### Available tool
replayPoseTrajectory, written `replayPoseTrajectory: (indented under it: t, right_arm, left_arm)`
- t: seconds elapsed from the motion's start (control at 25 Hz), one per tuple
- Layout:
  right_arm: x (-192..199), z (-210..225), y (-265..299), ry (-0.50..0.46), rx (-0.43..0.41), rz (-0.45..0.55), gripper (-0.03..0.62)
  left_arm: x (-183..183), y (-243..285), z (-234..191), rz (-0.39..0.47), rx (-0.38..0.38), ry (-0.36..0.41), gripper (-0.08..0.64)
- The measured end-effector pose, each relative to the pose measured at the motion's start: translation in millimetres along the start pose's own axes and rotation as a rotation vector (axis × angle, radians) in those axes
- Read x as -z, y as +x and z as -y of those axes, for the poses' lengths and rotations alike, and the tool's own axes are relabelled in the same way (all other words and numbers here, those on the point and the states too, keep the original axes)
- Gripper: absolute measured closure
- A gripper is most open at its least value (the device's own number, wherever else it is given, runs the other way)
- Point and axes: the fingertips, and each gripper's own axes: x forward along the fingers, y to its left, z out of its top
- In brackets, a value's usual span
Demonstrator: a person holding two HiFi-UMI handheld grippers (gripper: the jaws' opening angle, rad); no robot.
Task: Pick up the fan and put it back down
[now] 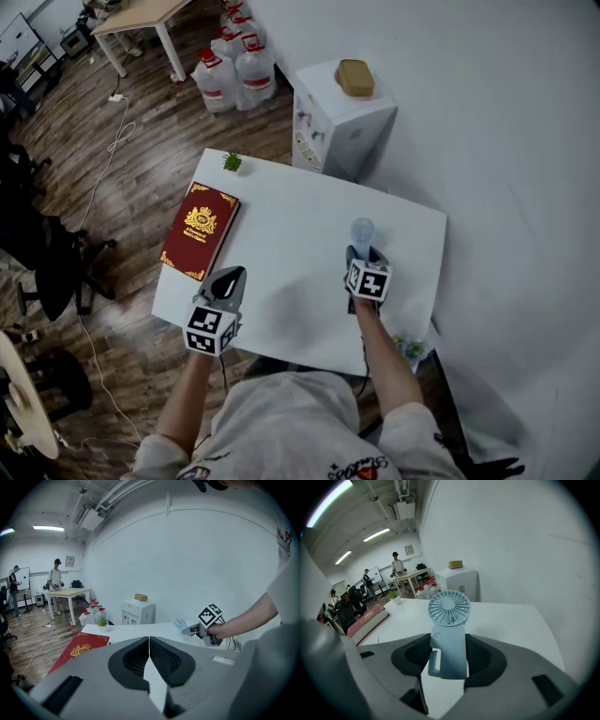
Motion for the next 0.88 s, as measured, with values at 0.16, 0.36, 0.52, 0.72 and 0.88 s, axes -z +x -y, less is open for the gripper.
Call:
replayPoseTrajectory:
  t: [0.16,0.36,0.52,0.72,0.88]
  right_arm:
    - [-17,-13,-27,-0.036,-0.034,0.07,0.374]
    - [-44,-25,-70,-0.021,-0.07,0.176,0.374]
    - [-62,-32,-109,-0.024,-0.093,0.251,0.374]
    - [-77,-35,-163,-0.062,-0.089,0.339,0.374]
    - [-83,-39,-203,-0.073,-0.088,0.404,0.374]
  left_arm:
    - [-12,-4,5,0.023,0.012,0.017,0.554]
    - [-30,-9,15,0.059,0.041,0.051,0.554]
    - [-45,-11,24,0.096,0.062,0.07,0.554]
    - [-63,-20,43,0.139,0.097,0.096,0.554]
    - [-72,-25,58,0.16,0.126,0.117,0.554]
